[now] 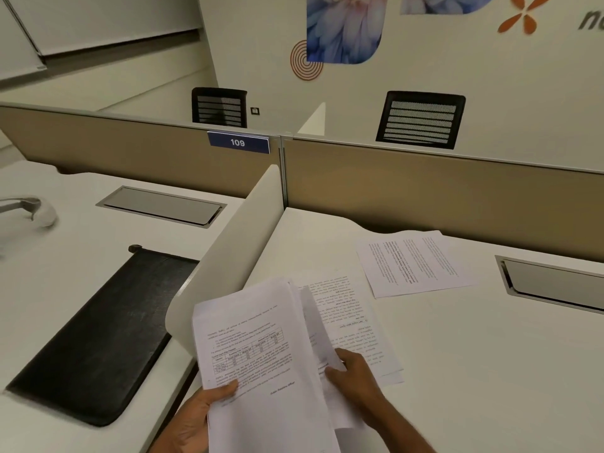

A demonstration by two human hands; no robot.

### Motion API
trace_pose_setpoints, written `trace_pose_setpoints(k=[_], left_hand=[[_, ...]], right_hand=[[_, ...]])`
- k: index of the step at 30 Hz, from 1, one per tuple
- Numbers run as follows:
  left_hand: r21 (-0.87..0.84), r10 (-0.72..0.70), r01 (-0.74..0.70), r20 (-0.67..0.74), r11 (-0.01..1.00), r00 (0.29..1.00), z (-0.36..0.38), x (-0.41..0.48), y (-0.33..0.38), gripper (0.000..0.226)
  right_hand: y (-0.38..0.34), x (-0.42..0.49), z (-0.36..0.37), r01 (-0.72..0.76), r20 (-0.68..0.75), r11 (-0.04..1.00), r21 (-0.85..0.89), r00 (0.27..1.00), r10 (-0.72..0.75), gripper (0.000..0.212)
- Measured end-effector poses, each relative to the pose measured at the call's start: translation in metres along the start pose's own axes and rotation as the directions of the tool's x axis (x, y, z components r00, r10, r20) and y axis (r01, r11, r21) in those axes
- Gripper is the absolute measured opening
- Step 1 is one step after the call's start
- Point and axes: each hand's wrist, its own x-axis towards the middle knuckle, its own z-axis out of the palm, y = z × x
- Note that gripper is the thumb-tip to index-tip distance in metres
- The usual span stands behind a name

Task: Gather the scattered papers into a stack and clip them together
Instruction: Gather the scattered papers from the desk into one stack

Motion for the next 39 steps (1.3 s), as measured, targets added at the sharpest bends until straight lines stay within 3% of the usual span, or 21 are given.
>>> trace_pose_setpoints(k=[3,6,8,10,13,15,21,25,31,33,35,37,39], left_hand=[[-0.017,-0.009,0.009,0.006,1.0,1.0,0.005,-0.006,-0.003,0.109],[-0.08,0.003,0.001,0.048,0.997,0.999,0.015,-0.008,-0.008,0.092],[-0.079,0.014,-0.011,0.037,0.997,0.999,0.025,-0.003,-0.011,0.1],[-0.028,0.027,-0.027,0.02,0.999,0.999,0.037,0.0,-0.014,0.096],[-0.023,0.014,-0.013,0.065,1.0,0.998,0.056,-0.001,-0.015,0.053],[-0.042,0.006,-0.001,0.102,0.999,0.995,0.063,0.003,-0.017,0.044],[0.057,-0.023,0.015,0.146,0.998,0.989,0.079,0.011,-0.02,0.055],[0.209,-0.004,-0.02,0.112,0.978,0.994,0.08,0.023,-0.019,0.094],[0.11,-0.021,0.011,0.094,0.994,0.995,0.08,0.033,-0.017,0.058],[0.072,-0.002,-0.004,0.089,0.997,0.996,0.075,0.038,-0.011,0.057],[0.05,0.011,-0.015,0.078,0.999,0.997,0.072,0.041,-0.004,0.052],[0.032,0.037,-0.039,0.06,0.999,0.998,0.068,0.044,0.0,0.05],[0.011,0.045,-0.045,0.037,0.999,0.998,0.065,0.047,0.003,0.048]], right_hand=[[0.006,-0.007,-0.029,-0.039,0.027,0.974,0.221,0.999,0.034,0.019],[0.01,-0.017,-0.055,-0.084,0.123,0.936,0.341,0.991,0.044,0.023],[0.01,-0.023,-0.068,-0.085,0.159,0.922,0.378,0.987,0.027,0.024],[0.01,-0.027,-0.078,-0.081,0.172,0.925,0.37,0.985,0.018,0.026],[0.01,-0.03,-0.085,-0.083,0.181,0.935,0.344,0.983,0.021,0.027],[0.008,-0.031,-0.087,-0.093,0.186,0.931,0.354,0.982,0.027,0.027],[0.01,-0.026,-0.087,-0.077,0.255,0.932,0.355,0.967,-0.017,0.031],[0.015,-0.019,-0.086,-0.07,0.259,0.94,0.334,0.966,-0.02,0.032],[0.004,-0.006,-0.08,-0.106,0.185,0.95,0.294,0.981,0.052,0.025],[0.007,0.007,-0.081,-0.1,-0.116,0.976,0.194,0.986,0.124,0.022],[0.012,0.022,-0.085,-0.123,-0.416,0.988,-0.096,0.906,0.073,0.035],[0.017,0.034,-0.086,-0.201,-0.447,0.903,-0.38,0.895,0.011,0.064],[0.013,0.039,-0.081,-0.284,-0.402,0.781,-0.556,0.915,0.047,0.086]])
